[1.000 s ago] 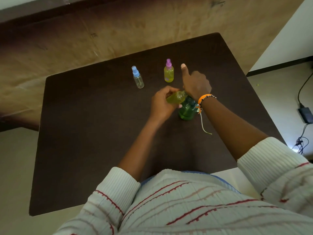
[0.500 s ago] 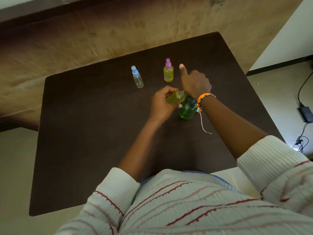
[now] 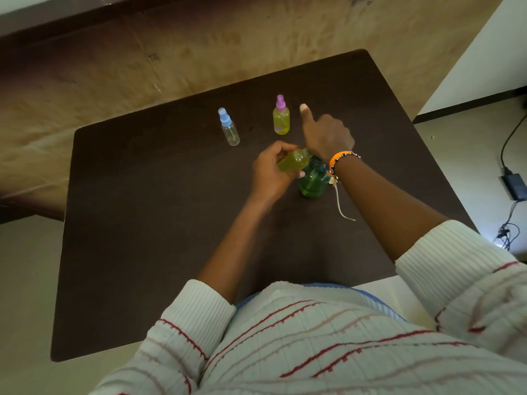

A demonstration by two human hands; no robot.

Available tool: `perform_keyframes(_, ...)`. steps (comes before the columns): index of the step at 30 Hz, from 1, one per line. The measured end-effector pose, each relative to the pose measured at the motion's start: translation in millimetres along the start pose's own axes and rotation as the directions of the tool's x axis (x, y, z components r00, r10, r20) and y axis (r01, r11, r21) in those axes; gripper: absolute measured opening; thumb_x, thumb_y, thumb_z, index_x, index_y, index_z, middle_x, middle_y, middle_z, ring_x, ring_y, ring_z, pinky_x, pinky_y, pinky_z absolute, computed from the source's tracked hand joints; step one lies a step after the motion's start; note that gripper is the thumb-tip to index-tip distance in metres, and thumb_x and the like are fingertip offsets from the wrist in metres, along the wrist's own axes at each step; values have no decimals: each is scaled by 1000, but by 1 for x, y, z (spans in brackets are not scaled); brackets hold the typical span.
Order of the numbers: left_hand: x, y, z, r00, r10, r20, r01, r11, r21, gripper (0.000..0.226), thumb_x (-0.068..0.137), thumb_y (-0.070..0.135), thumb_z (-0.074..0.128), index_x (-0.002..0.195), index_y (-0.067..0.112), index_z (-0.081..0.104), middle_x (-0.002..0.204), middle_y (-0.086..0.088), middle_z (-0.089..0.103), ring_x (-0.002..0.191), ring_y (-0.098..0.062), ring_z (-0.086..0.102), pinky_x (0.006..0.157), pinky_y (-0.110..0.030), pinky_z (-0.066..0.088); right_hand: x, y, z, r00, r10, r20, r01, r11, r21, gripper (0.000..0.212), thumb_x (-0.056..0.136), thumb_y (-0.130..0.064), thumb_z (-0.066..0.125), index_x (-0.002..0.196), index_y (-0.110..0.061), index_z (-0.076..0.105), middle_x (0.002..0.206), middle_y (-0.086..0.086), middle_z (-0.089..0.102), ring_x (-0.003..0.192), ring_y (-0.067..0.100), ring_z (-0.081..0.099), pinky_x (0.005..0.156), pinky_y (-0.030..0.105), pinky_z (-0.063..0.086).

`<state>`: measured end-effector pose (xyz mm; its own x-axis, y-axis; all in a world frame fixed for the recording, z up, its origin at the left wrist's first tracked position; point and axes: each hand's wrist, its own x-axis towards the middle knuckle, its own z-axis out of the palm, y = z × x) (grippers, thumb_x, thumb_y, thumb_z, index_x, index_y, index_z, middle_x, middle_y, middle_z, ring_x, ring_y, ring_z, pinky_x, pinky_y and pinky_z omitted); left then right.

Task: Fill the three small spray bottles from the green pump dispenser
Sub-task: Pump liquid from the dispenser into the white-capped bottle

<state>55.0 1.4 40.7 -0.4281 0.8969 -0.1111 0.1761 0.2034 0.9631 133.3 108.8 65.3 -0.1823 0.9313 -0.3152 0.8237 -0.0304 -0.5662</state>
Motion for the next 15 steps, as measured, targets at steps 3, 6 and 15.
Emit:
perform_keyframes(3,-1,0,2,1000,-20,-7,20,1000,-22,44,59,-9,76,91,17,62,98,-6,69,93,-21,67,82,-38,56,-1,-1,-1,1000,-2,-8,2,1000,0,73,97,-64,22,124,-6,58,132,18,57,121,38,52,94,40,40)
perform_keyframes(6,-1,1,1,1000,-24,-8,24,999,-25,45,60,-8,77,90,22,61,98,-6,69,94,-21,67,83,-41,56,3,-2,-1,1000,-17,27,17,999,-32,75,97,-64,19,127,-7,57,130,18,58,121,39,52,92,41,39)
perform_keyframes(15,-4,4,6,999,-45,5,45,997,-66,42,66,-6,75,96,16,57,98,-6,69,91,-16,65,71,-28,52,5,-2,-2,998,-16,53,17,1000,-15,78,96,-66,18,121,-7,62,124,14,64,119,36,54,89,40,38)
